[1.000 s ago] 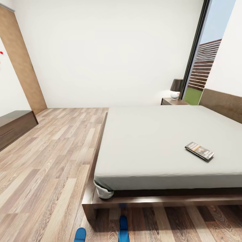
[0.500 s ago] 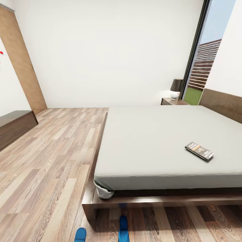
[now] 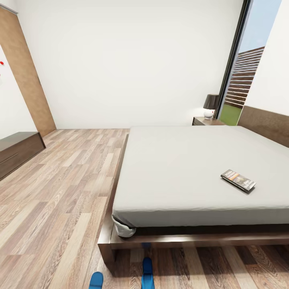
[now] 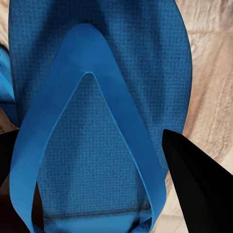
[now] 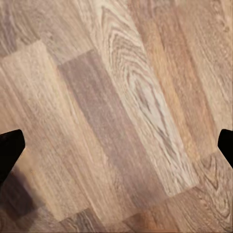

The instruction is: In the bedroom, move the book from the bed onto either nightstand, and place the two sandals side by side next to the bed.

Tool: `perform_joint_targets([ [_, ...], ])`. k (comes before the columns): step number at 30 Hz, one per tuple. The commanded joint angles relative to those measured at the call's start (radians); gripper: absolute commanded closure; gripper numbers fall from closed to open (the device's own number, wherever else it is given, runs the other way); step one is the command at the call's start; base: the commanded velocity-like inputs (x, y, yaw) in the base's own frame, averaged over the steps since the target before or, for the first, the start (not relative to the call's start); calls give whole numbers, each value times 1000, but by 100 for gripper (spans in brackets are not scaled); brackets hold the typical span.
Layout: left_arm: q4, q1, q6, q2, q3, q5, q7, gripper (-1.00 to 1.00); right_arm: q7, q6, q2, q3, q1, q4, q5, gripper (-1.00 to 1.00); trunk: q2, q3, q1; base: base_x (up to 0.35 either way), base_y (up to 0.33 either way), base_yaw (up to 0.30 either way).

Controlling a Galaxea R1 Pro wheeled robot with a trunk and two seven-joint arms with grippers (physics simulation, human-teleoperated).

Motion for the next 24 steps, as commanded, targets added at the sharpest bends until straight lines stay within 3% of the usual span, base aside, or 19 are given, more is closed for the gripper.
perform_joint_targets([
  [1, 0, 0, 3, 0, 3, -10, 4, 100, 89, -16, -20, -66, 6, -4, 8, -100, 0, -1, 0, 0, 0, 0],
  [5, 0, 0, 3, 0, 3, -10, 3, 100, 283, -30, -63, -195, 34, -47, 8, -100, 0, -1, 0, 0, 0, 0],
  [12, -1, 0, 3, 0, 3, -10, 3, 100, 487, -33, -81, -368, 57, -159, 9, -100, 0, -1, 0, 0, 0, 0],
  [13, -1, 0, 3, -1, 3, -10, 3, 100, 541, -31, -82, -405, 59, -194, 10, -100, 0, -1, 0, 0, 0, 0],
  [20, -1, 0, 3, -2, 3, -10, 3, 100, 654, -23, -82, -477, 61, -274, 8, -100, 0, -1, 0, 0, 0, 0],
  [24, -1, 0, 3, -2, 3, -10, 3, 100, 691, 0, -84, -488, 57, -294, 7, -100, 0, -1, 0, 0, 0, 0],
])
